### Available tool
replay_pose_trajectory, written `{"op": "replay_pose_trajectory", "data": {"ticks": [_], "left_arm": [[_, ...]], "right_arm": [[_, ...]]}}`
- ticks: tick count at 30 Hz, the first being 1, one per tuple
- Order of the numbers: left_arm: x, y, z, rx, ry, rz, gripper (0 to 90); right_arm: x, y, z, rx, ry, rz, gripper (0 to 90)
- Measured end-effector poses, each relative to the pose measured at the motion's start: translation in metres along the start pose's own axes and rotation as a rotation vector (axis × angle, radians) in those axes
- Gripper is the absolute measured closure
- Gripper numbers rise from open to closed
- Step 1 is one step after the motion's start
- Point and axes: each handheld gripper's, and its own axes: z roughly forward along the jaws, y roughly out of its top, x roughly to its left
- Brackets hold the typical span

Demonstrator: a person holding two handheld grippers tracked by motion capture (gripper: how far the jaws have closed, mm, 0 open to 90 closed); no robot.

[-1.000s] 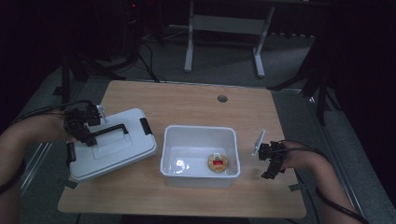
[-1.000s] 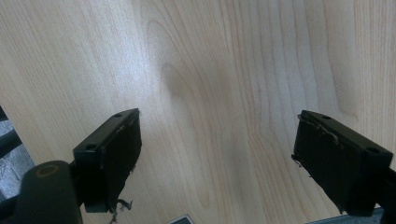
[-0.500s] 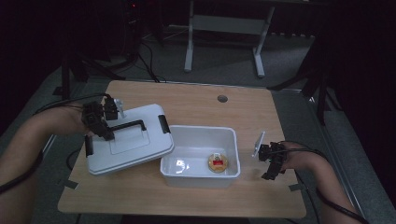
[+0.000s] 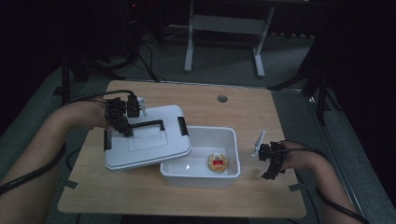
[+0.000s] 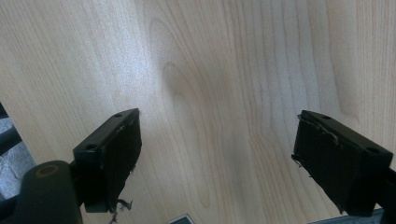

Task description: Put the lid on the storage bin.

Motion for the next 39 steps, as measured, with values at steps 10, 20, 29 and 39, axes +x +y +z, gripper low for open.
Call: {"op": "replay_pose_trajectory", "data": {"ticks": [10, 20, 29, 39], "left_arm": [[-0.004, 0.040, -0.001, -0.018, 0.006, 0.072, 83.5], [-0.014, 0.079, 0.001, -0.030, -0.001, 0.150, 83.5], [-0.022, 0.111, 0.005, -0.029, -0.016, 0.194, 83.5], [-0.037, 0.144, 0.013, -0.044, -0.042, 0.255, 83.5]], "right_arm": [[0.001, -0.001, 0.000, -0.001, 0.003, 0.001, 14.8], [0.001, -0.004, 0.002, -0.001, 0.004, 0.004, 14.8], [0.002, -0.006, 0.003, -0.005, 0.009, 0.010, 14.8], [0.001, -0.006, 0.006, 0.002, 0.005, 0.006, 14.8]]}}
